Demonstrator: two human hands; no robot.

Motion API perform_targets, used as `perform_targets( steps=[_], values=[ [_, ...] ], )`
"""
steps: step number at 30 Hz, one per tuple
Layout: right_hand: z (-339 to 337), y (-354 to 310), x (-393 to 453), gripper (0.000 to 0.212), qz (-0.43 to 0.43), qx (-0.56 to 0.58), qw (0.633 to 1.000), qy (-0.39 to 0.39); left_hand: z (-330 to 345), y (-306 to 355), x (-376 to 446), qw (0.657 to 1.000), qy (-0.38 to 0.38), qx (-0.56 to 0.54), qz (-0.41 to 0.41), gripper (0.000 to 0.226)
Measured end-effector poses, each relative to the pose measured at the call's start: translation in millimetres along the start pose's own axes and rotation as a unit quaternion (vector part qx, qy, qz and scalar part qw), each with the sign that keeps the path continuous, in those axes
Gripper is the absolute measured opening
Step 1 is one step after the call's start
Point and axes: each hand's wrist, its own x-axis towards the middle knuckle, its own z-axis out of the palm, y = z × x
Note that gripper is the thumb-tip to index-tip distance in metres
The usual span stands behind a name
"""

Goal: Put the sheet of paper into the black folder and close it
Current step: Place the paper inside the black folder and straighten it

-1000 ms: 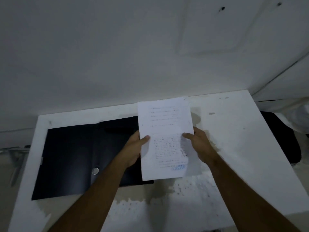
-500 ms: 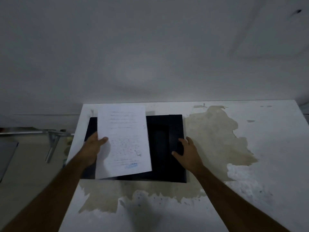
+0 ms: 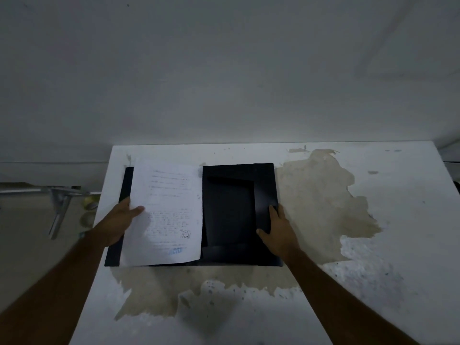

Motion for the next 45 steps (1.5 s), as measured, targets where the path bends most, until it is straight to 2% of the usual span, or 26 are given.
perform_targets(
  steps=[13,21,34,39,45],
  values=[
    [3.8,-4.4,-2.5,0.088,0.012,0.006,1.0,0.018,15.5,-18.2,3.8,0.998,-0.022,-0.042,-0.041,0.055],
    [2.0,-6.0,-5.1,0.087,0.01,0.013,1.0,0.022,31.4,-21.8,6.1,0.998,-0.036,-0.045,-0.032,0.053],
    [1.6,-3.9,-6.5,0.088,-0.002,0.025,1.0,0.011,167.4,12.3,5.6,0.999,-0.011,0.05,-0.005,0.048],
    [1.1,-4.2,-7.5,0.096,-0.002,0.05,0.999,0.0,217.3,23.4,-6.0,0.999,-0.014,0.047,-0.004,0.049],
    [3.1,-7.8,-8.7,0.095,0.006,0.032,0.999,-0.005,235.7,27.0,-11.0,0.999,0.008,0.035,-0.029,0.049]
  ],
)
